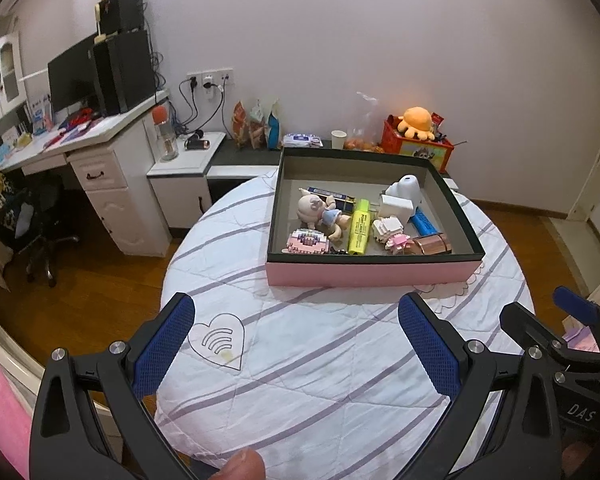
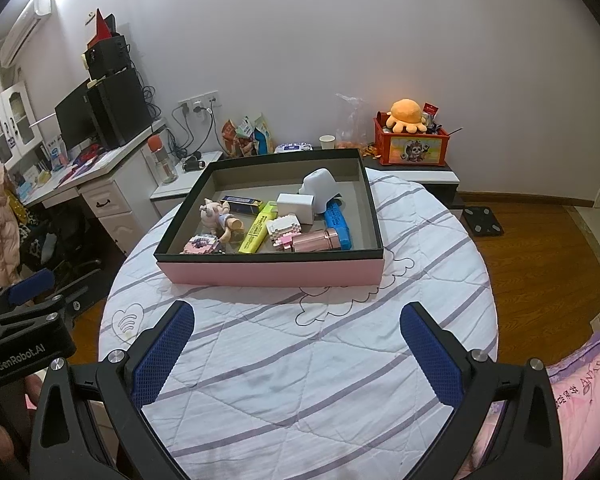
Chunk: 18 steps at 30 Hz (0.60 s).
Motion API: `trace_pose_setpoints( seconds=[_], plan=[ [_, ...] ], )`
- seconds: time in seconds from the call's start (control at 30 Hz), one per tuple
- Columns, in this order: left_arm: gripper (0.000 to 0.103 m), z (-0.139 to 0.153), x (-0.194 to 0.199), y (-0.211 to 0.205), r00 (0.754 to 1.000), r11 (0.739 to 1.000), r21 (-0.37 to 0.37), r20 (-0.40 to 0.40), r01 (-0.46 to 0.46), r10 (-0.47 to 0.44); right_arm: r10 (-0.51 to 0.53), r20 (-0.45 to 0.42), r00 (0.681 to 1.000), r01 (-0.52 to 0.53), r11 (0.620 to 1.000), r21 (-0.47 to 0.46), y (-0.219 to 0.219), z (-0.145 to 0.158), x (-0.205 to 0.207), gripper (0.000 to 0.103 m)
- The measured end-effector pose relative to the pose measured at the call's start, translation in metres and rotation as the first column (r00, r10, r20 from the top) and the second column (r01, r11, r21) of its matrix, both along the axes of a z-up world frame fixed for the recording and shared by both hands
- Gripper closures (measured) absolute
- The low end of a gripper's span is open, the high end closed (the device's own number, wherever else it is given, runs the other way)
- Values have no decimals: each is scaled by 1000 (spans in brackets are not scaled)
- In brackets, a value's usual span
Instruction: Organize rigid objects
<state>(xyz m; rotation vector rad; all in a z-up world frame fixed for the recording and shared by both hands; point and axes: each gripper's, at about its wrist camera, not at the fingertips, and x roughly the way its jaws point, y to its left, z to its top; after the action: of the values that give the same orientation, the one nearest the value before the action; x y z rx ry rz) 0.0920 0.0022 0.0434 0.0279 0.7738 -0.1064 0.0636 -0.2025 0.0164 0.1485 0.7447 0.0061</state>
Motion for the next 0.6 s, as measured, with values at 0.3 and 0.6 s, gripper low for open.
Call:
trace_pose_setpoints(
  seconds=[0.3, 0.6],
  plan=[
    [0, 4, -1, -2, 1000, 1000, 4, 20, 14, -14, 2, 2, 1000, -2, 1000, -2, 1, 1, 0, 0],
    [0, 14, -2, 4, 997, 999, -21, 70, 29, -27, 9, 4, 1000, -9, 1000, -2, 1, 2, 1, 0]
  ],
)
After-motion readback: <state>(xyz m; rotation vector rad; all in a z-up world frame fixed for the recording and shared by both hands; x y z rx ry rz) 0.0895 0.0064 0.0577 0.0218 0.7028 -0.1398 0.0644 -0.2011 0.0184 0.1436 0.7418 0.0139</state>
